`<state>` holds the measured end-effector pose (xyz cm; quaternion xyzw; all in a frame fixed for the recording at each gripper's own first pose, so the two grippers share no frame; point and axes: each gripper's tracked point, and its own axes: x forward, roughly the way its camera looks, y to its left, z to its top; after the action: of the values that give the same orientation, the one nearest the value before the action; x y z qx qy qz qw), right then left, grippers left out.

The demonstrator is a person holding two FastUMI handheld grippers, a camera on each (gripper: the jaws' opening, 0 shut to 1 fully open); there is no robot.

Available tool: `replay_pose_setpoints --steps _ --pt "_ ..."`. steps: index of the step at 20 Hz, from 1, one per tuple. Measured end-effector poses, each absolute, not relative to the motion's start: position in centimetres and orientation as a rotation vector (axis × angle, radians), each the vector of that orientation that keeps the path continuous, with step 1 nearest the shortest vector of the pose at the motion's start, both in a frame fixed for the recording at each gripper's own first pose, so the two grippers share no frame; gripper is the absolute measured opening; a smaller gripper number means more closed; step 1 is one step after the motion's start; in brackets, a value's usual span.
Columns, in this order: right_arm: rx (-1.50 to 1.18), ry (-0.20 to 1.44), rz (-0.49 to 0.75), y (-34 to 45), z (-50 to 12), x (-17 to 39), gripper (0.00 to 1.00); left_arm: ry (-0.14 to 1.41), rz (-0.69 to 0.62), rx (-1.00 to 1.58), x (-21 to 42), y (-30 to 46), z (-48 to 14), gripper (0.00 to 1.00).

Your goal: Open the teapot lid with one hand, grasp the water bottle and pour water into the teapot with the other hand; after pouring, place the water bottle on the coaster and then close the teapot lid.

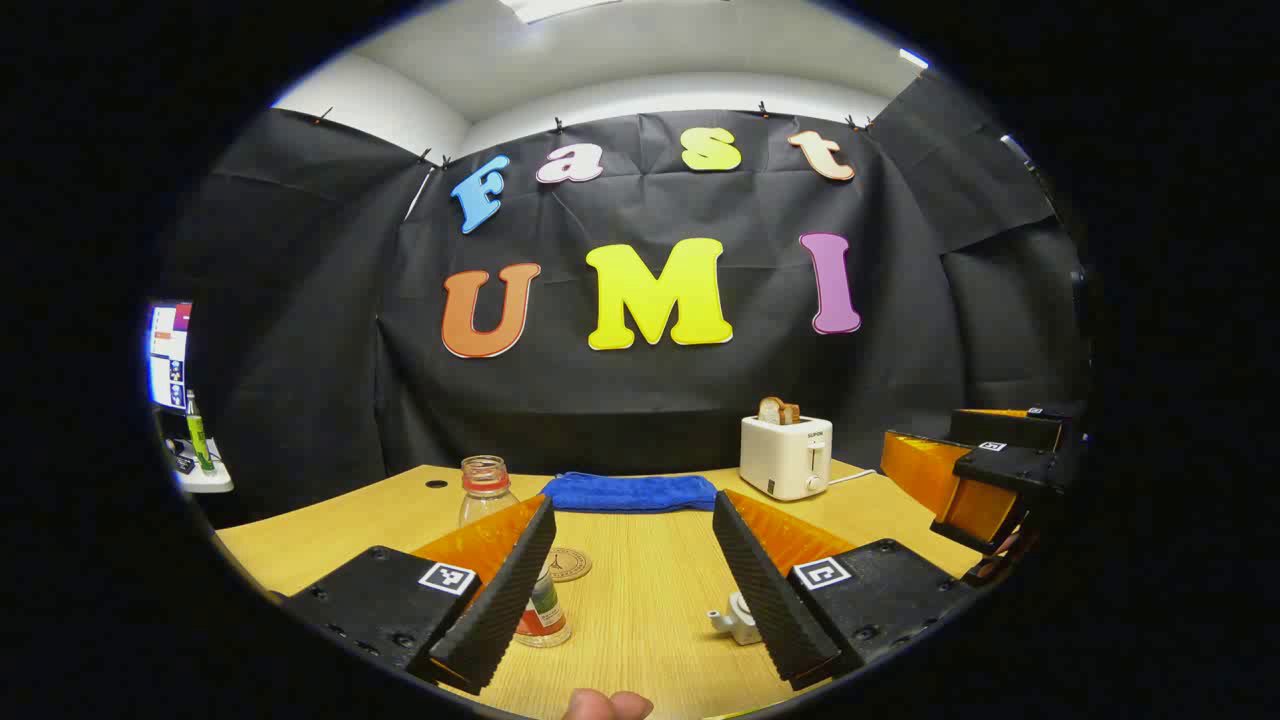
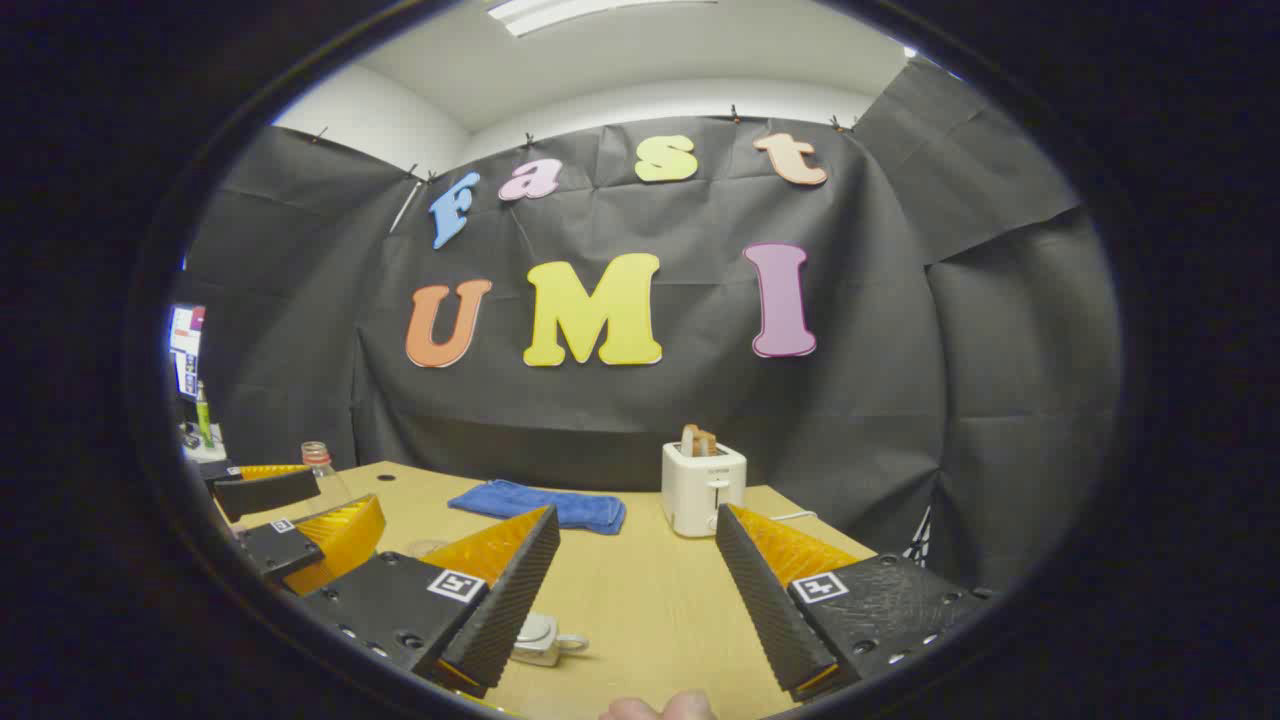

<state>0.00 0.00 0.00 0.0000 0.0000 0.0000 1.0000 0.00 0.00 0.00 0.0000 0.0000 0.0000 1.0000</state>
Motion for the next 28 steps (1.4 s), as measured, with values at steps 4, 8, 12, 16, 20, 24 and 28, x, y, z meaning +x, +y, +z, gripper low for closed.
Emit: replay_pose_setpoints --steps 4,8,12,16,20,24,28 --pt "-0.003 -0.003 0.012 0.7 0.2 -0.1 0.95 0.008 0.017 -0.019 -0.1 0.7 -0.1 0.99" --pt "-0.006 -0.004 0.029 1.3 0.2 -0.3 0.95 0.009 0.023 -0.020 -0.1 0.8 0.0 0.99" --pt "-0.005 -0.007 0.038 1.5 0.3 -0.4 0.95 0.014 0.028 -0.015 -0.1 1.0 -0.1 0.99" --pt "0.000 -0.003 0.039 1.4 0.1 -0.4 0.95 0.013 0.028 -0.015 -0.1 0.9 -0.1 0.99" --pt "0.000 0.001 0.041 1.6 -0.1 -0.3 0.95 0.014 0.034 -0.011 0.0 1.0 -0.2 0.99" --pt "-0.005 0.016 0.051 2.1 -0.8 -0.2 0.95 0.015 0.044 -0.003 0.0 1.2 -0.2 0.99" --pt "-0.004 0.025 0.079 3.4 -1.6 -0.2 0.95 0.010 0.056 -0.003 -0.8 1.9 0.1 0.99"
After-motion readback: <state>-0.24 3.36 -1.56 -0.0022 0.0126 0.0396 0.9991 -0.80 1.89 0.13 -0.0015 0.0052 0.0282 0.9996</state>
